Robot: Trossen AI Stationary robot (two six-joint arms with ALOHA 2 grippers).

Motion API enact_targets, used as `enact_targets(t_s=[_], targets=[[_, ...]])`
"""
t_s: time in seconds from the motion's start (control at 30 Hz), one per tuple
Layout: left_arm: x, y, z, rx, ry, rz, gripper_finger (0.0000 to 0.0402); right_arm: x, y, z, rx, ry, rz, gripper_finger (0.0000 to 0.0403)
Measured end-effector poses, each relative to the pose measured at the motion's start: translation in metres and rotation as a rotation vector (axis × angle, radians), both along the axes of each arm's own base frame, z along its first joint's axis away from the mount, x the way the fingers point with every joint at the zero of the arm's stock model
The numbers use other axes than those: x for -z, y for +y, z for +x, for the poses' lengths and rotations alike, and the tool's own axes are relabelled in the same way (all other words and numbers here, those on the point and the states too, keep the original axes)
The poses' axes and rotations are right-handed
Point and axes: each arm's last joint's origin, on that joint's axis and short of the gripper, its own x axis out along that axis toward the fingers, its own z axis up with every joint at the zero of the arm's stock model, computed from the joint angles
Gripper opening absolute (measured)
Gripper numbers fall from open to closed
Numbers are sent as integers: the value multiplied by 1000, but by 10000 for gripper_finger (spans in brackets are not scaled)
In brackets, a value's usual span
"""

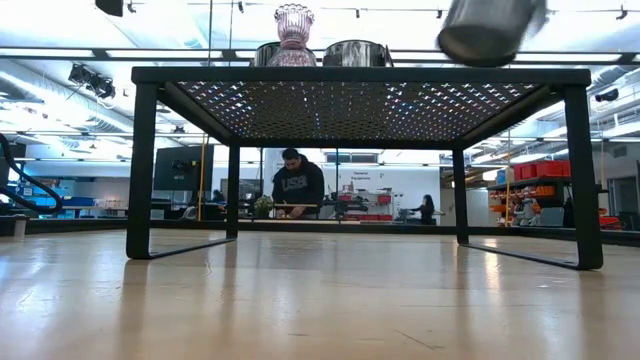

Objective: Pick & Place candle stick holders
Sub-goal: Put the brown scented candle on the shelf aligned with the other scented candles

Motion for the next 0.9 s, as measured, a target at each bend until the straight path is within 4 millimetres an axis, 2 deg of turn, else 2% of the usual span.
enact_targets(t_s=[0.17,0.43,0.7,0.9], targets=[[0,2,3,31,-22,-10,298,9,-22,23,-22,25,-46,334],[0,1,3,32,-22,-9,298,18,-48,35,-18,67,-58,334],[0,1,2,31,-22,-9,298,19,-53,36,-14,73,-62,334],[0,1,2,30,-21,-9,298,28,-53,36,-21,108,-66,334]])
